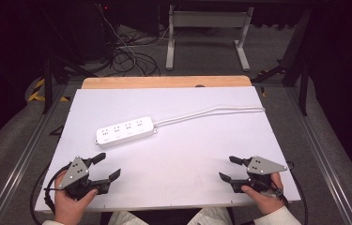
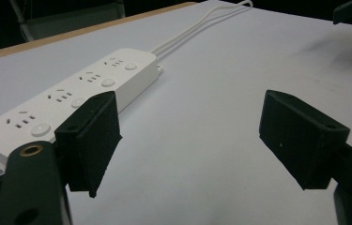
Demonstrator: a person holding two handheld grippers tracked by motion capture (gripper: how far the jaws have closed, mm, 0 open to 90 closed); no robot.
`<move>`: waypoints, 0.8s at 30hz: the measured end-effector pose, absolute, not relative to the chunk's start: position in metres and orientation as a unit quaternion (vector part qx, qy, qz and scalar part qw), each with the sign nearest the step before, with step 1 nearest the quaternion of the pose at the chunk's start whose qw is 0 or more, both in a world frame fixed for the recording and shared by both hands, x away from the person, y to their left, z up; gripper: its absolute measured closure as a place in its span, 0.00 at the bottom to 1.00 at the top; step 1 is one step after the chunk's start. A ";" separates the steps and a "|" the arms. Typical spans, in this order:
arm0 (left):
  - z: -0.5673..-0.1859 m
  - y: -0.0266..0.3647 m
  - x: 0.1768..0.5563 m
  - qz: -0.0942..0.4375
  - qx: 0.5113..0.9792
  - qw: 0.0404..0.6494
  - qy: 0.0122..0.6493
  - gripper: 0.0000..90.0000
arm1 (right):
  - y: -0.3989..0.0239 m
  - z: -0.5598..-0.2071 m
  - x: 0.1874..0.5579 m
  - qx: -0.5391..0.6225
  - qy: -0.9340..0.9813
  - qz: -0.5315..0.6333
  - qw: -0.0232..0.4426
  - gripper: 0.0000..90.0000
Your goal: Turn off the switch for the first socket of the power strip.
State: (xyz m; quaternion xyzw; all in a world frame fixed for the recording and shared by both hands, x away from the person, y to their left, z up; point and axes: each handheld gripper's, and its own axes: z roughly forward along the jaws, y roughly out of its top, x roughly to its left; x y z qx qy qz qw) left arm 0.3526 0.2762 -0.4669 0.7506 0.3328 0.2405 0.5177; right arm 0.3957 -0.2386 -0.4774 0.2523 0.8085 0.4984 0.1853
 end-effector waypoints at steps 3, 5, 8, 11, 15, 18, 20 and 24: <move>-0.466 0.276 0.352 0.239 0.750 0.517 0.335 0.24 | -0.238 -0.477 0.396 0.252 0.809 0.498 0.185 0.33; -0.465 0.277 0.353 0.243 0.753 0.514 0.332 0.24 | -0.238 -0.477 0.395 0.252 0.809 0.498 0.186 0.33; -0.464 0.276 0.352 0.244 0.752 0.514 0.333 0.24 | -0.238 -0.478 0.396 0.252 0.810 0.497 0.185 0.33; -0.463 0.276 0.352 0.249 0.756 0.509 0.329 0.23 | -0.238 -0.478 0.396 0.252 0.810 0.497 0.184 0.33; -0.462 0.274 0.352 0.250 0.758 0.506 0.328 0.24 | -0.238 -0.478 0.396 0.252 0.810 0.497 0.184 0.33; -0.461 0.274 0.351 0.248 0.762 0.501 0.326 0.24 | -0.238 -0.478 0.395 0.252 0.810 0.496 0.184 0.33; -0.459 0.273 0.351 0.248 0.763 0.500 0.325 0.24 | -0.237 -0.478 0.395 0.252 0.812 0.494 0.184 0.33; -0.456 0.272 0.353 0.243 0.768 0.494 0.328 0.25 | -0.237 -0.478 0.396 0.250 0.813 0.494 0.180 0.33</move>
